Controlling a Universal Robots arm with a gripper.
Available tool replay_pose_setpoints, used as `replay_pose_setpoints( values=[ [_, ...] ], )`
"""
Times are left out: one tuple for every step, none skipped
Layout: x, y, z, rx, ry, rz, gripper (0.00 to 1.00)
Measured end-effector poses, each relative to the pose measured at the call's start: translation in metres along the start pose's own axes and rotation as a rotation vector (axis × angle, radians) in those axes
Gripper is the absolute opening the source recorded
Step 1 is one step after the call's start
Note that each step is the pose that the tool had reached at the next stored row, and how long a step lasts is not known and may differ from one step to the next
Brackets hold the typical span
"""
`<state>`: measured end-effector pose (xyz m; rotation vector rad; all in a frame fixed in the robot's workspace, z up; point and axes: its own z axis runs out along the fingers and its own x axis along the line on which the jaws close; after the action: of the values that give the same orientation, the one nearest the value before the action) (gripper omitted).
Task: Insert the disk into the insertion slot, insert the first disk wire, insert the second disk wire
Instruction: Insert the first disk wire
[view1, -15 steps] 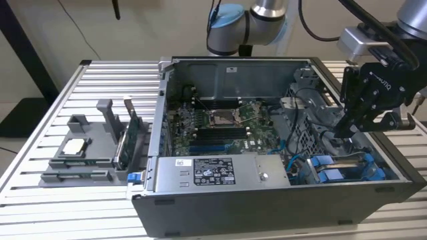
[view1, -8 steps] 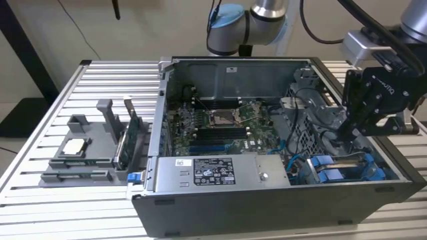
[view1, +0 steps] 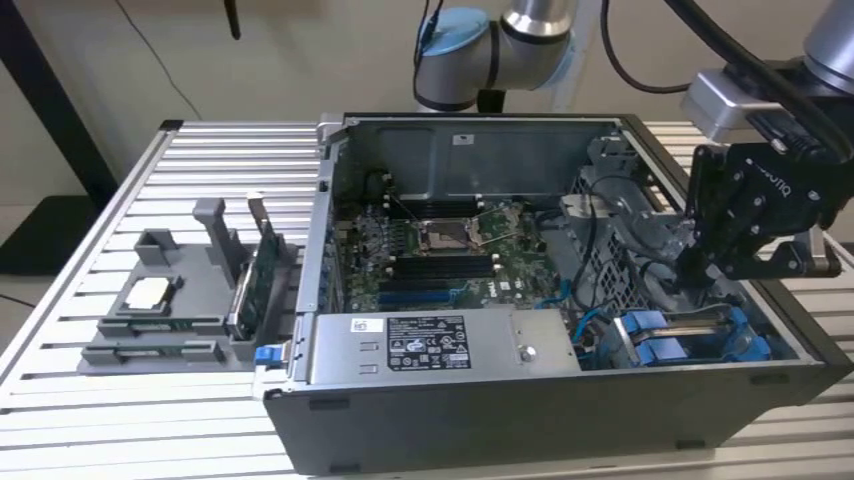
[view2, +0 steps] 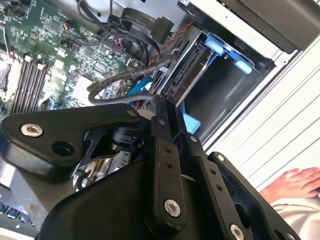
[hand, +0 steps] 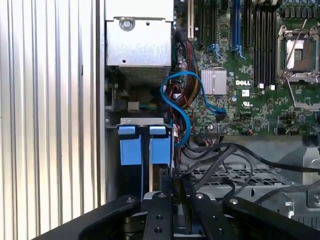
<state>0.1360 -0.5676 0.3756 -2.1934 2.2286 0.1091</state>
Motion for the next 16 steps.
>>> replay_pose_setpoints(
  values=[
    [0.0004, -0.0001, 0.0004, 0.0000, 0.0008, 0.000, 0.19],
    [0.0009, -0.0002, 0.0008, 0.0000, 0.0017, 0.000, 0.19],
    [0.0012, -0.0003, 0.0013, 0.0000, 0.0030, 0.000, 0.19],
    [0.0015, -0.0004, 0.0020, 0.0001, 0.0042, 0.000, 0.19],
    [0.0018, -0.0005, 0.0026, 0.0001, 0.0052, 0.000, 0.19],
    [0.0021, -0.0006, 0.0034, 0.0001, 0.0060, 0.000, 0.19],
    [0.0023, -0.0007, 0.0042, 0.0001, 0.0065, 0.000, 0.19],
    [0.0026, -0.0008, 0.0050, 0.0001, 0.0071, 0.000, 0.19],
    [0.0028, -0.0008, 0.0059, 0.0001, 0.0078, 0.000, 0.19],
    [0.0030, -0.0009, 0.0067, 0.0001, 0.0085, 0.000, 0.19],
    [0.0031, -0.0009, 0.0075, 0.0002, 0.0097, 0.000, 0.19],
    [0.0031, -0.0010, 0.0080, 0.0002, 0.0115, 0.000, 0.19],
    [0.0032, -0.0010, 0.0085, 0.0001, 0.0139, 0.001, 0.19],
    [0.0032, -0.0011, 0.0089, 0.0002, 0.0153, 0.001, 0.19],
    [0.0032, -0.0011, 0.0088, 0.0002, 0.0153, 0.001, 0.19],
    [0.0032, -0.0011, 0.0088, 0.0002, 0.0154, 0.001, 0.19]
  ],
)
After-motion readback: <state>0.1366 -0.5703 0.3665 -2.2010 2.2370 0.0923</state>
